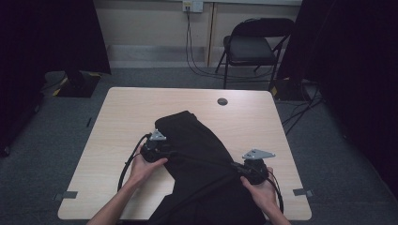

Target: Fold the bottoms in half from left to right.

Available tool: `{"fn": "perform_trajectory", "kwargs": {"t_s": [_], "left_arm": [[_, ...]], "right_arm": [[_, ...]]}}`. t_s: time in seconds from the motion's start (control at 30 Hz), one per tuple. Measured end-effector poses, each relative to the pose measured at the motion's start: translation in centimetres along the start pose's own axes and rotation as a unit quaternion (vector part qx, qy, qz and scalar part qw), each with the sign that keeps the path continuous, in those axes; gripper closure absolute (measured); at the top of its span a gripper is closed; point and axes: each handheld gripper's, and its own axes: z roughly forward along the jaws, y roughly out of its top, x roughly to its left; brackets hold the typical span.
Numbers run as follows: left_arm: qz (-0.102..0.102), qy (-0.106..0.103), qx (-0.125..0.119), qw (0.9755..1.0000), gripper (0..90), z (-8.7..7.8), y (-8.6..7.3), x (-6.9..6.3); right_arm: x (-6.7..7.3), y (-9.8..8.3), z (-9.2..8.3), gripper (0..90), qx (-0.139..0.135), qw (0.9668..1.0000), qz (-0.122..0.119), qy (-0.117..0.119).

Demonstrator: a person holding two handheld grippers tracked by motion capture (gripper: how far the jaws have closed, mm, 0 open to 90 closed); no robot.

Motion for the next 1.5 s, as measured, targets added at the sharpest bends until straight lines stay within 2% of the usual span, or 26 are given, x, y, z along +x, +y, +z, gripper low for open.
{"fn": "perform_trajectory", "kwargs": {"t_s": [0.07,0.17,0.27,0.33,0.37,0.47,0.5,0.53,0.57,0.6,0.63,0.67,0.7,0.8,0.83,0.87,0.9,1.03,1.07,1.1,1.13,1.17,1.2,1.23,1.33,1.5], "left_arm": [[0.012,0.017,-0.004,0.9998,57.4,0.1,0.0,0.3],[-0.002,0.036,-0.015,0.9992,56.4,0.3,-0.1,1.4],[0.001,0.035,-0.022,0.9991,56.4,0.3,-0.2,1.8],[-0.003,0.037,-0.030,0.9989,56.5,0.4,-0.3,2.2],[-0.008,0.043,-0.036,0.9984,56.4,0.6,-0.3,2.5],[-0.011,0.049,-0.037,0.9981,55.2,0.7,-0.2,2.6],[-0.015,0.047,-0.034,0.9982,54.3,0.7,-0.1,2.7],[-0.015,0.047,-0.034,0.9982,54.2,0.7,-0.1,2.7],[-0.024,0.040,-0.033,0.9983,54.1,0.7,0.0,2.9],[-0.024,0.040,-0.033,0.9983,54.0,0.7,0.0,2.9],[-0.033,0.040,-0.032,0.9982,52.7,0.7,0.1,2.9],[-0.038,0.036,-0.025,0.9983,52.7,0.6,0.3,2.9],[-0.037,0.030,-0.033,0.9983,51.8,0.1,0.5,2.5],[-0.028,0.014,-0.033,0.9989,52.4,-0.8,0.8,2.0],[-0.007,0.012,-0.024,0.9996,52.3,-2.3,1.1,1.2],[-0.007,0.012,-0.024,0.9996,52.3,-2.3,1.1,1.2],[-0.012,-0.002,-0.048,0.9988,52.3,-3.9,0.9,0.7],[-0.005,-0.005,-0.040,0.9992,51.9,-4.1,-0.2,0.2],[-0.004,-0.004,-0.032,0.9995,51.8,-3.8,-0.7,0.1],[-0.006,-0.009,-0.011,0.9999,51.4,-2.8,-1.3,0.2],[-0.006,-0.009,-0.011,0.9999,50.8,-2.8,-1.3,0.2],[-0.003,0.001,0.007,1.0000,50.7,-2.0,-1.5,0.3],[-0.003,0.001,0.007,1.0000,50.7,-2.0,-1.5,0.3],[0.011,0.021,0.009,0.9997,50.8,-1.8,-1.5,0.4],[0.011,0.025,0.007,0.9996,50.2,-1.7,-1.5,0.7],[0.010,0.055,0.006,0.9984,50.2,-1.5,-1.2,1.2]], "right_arm": [[0.0,-0.1,0.3,88.0,0.009,0.9999,-0.003,-0.006],[0.0,0.3,0.9,78.0,0.022,0.9988,0.000,-0.045],[0.4,0.7,0.6,73.7,0.004,0.9985,-0.006,-0.054],[1.3,1.2,0.3,70.4,-0.019,0.9995,-0.008,-0.026],[2.8,1.6,0.5,65.9,-0.025,0.9994,-0.022,0.001],[4.5,1.8,1.3,61.3,-0.020,0.9984,-0.038,0.036],[6.3,2.1,2.1,58.1,-0.014,0.9959,-0.054,0.071],[6.3,2.1,2.1,58.1,-0.014,0.9959,-0.054,0.071],[8.3,2.4,2.9,56.4,-0.013,0.9909,-0.075,0.111],[8.3,2.4,2.9,56.4,-0.013,0.9909,-0.075,0.111],[10.1,2.6,3.4,54.9,-0.009,0.9854,-0.095,0.141],[10.1,2.6,3.4,54.9,-0.009,0.9854,-0.095,0.141],[11.4,2.6,3.9,52.4,-0.001,0.9797,-0.107,0.170],[12.5,2.2,4.6,47.6,0.014,0.9763,-0.120,0.180],[12.6,2.0,4.9,45.2,0.021,0.9766,-0.124,0.174],[12.6,2.0,4.9,45.2,0.021,0.9766,-0.124,0.174],[12.4,1.5,5.2,44.7,0.029,0.9752,-0.120,0.183],[12.0,0.9,5.4,47.0,0.044,0.9750,-0.117,0.184],[11.9,0.8,5.4,51.8,0.048,0.9746,-0.115,0.186],[11.7,0.5,5.3,68.7,0.052,0.9754,-0.117,0.179],[11.7,0.5,5.3,68.7,0.052,0.9754,-0.117,0.179],[11.5,0.4,5.1,85.6,0.054,0.9752,-0.119,0.178],[11.4,0.4,4.9,88.2,0.054,0.9755,-0.120,0.176],[11.3,0.5,4.6,89.2,0.051,0.9756,-0.120,0.176],[10.9,0.7,3.7,89.8,0.041,0.9770,-0.116,0.174],[8.4,0.5,1.1,90.0,0.014,0.9840,-0.097,0.149]]}}
